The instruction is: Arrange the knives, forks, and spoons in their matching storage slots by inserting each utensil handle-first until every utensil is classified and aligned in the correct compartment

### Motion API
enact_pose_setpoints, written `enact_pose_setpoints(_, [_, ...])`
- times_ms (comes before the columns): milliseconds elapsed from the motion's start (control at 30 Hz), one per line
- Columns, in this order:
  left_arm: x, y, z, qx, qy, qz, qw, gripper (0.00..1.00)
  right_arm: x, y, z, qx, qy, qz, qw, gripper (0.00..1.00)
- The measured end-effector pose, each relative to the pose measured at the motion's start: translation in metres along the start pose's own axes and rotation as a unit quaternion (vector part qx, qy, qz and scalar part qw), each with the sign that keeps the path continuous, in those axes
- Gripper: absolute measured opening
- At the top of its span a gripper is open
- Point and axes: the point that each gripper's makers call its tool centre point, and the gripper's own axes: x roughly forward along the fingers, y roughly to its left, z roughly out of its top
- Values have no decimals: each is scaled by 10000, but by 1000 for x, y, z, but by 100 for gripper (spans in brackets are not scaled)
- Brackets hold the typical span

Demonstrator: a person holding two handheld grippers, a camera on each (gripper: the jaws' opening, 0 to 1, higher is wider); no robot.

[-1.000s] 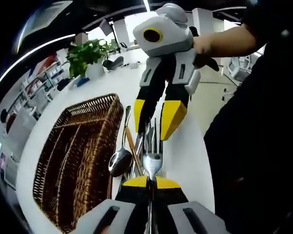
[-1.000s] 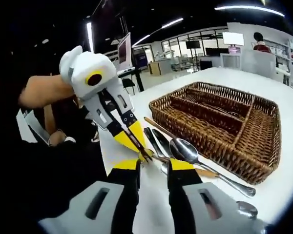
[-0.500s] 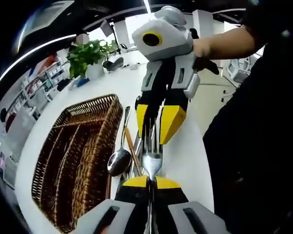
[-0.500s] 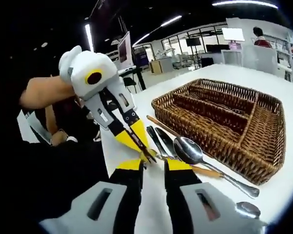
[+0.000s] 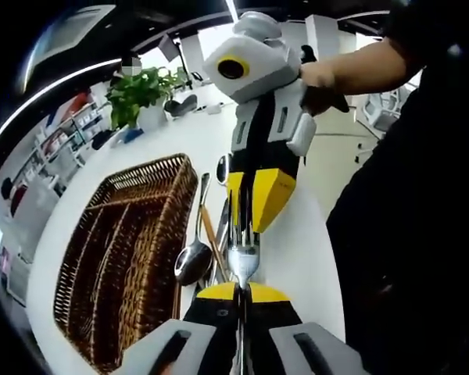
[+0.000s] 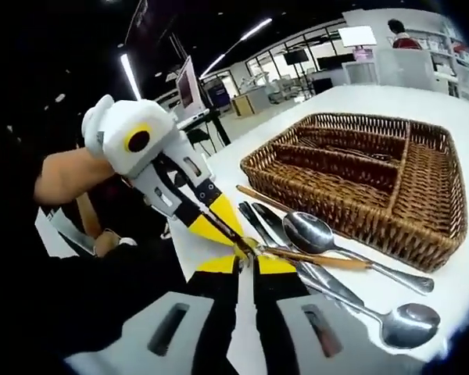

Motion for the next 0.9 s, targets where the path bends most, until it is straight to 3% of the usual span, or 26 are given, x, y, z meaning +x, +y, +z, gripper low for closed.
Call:
enact_pose_setpoints(100, [1,1,0,-127,-56,41,9999,2,1,-3,-1,-6,52,-129,9999,2])
enact_pose_setpoints(300, [1,0,3,-131,-291,81,9995,4,-4,-10,0,723,-46,-155,9973,0])
enact_pose_setpoints(533, [7,3,-13,-23,-24,283,9996,9,-3,-10,-1,645,-31,-256,9976,0])
enact_pose_setpoints(900, [7,2,-13,-243,20,176,9995,2,-6,-10,0,672,-62,-272,9973,0])
